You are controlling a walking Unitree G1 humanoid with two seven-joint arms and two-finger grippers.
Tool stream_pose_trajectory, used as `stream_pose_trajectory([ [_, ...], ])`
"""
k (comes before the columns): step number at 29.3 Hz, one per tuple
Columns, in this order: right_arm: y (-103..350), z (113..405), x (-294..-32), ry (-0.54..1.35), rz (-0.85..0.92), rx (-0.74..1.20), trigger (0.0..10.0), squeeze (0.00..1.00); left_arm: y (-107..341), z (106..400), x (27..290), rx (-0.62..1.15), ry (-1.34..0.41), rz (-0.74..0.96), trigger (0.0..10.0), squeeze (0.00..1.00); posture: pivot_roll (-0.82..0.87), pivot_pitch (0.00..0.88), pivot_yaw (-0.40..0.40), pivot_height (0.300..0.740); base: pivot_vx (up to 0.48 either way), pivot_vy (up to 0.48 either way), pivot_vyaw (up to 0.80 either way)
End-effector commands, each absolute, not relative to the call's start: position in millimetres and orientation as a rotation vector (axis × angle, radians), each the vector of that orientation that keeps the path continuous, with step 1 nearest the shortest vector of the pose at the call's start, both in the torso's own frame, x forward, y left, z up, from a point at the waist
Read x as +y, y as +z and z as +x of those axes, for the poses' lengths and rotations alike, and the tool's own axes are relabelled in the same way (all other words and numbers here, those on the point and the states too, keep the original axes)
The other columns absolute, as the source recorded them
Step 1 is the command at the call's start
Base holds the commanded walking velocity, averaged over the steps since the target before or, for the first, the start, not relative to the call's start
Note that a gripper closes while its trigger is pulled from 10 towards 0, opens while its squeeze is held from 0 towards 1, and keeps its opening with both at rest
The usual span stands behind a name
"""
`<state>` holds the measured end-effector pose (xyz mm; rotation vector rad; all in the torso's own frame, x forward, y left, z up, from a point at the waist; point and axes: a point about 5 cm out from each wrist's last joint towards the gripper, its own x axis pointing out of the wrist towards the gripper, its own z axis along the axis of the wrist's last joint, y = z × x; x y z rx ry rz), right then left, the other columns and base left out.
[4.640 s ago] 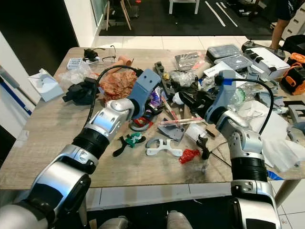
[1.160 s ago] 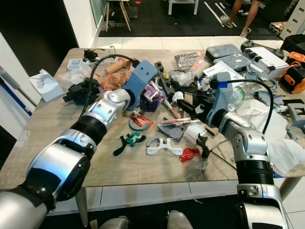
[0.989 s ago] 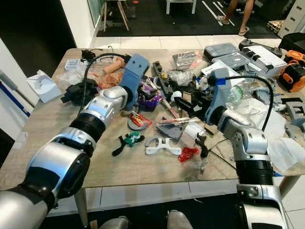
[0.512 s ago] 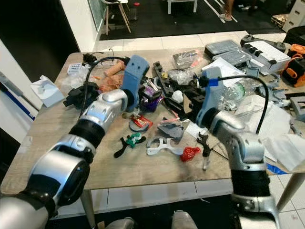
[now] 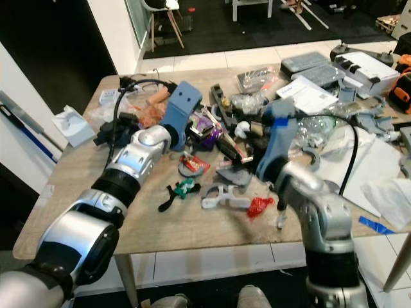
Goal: Picking trash to rubbish bin
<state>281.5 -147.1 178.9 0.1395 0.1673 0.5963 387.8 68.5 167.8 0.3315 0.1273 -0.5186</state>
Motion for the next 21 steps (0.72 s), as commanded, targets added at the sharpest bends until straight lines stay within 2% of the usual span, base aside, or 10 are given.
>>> stream_pose_trajectory([
  [1, 180, 277, -147, 0.594, 0.107, 0.173, 10.0, 0.0, 165, 389, 73, 0.152, -0.494, 0.367, 10.0, 0.0, -0.2, 0.03, 0.12, 0.74, 0.0, 0.0, 0.0],
  [10, 182, 267, -155, 0.554, 0.086, 0.182, 10.0, 0.0, 164, 390, 74, 0.16, -0.464, 0.387, 10.0, 0.0, -0.22, 0.081, 0.135, 0.74, 0.0, 0.0, 0.0],
  [12, 183, 257, -156, 0.554, 0.09, 0.181, 10.0, 0.0, 163, 391, 72, 0.174, -0.455, 0.354, 10.0, 0.0, -0.23, 0.119, 0.142, 0.74, 0.0, 0.0, 0.0],
  [21, 190, 250, -170, 0.462, 0.081, 0.15, 10.0, 0.0, 165, 392, 67, 0.159, -0.446, 0.302, 10.0, 0.0, -0.24, 0.165, 0.146, 0.74, 0.0, 0.0, 0.0],
])
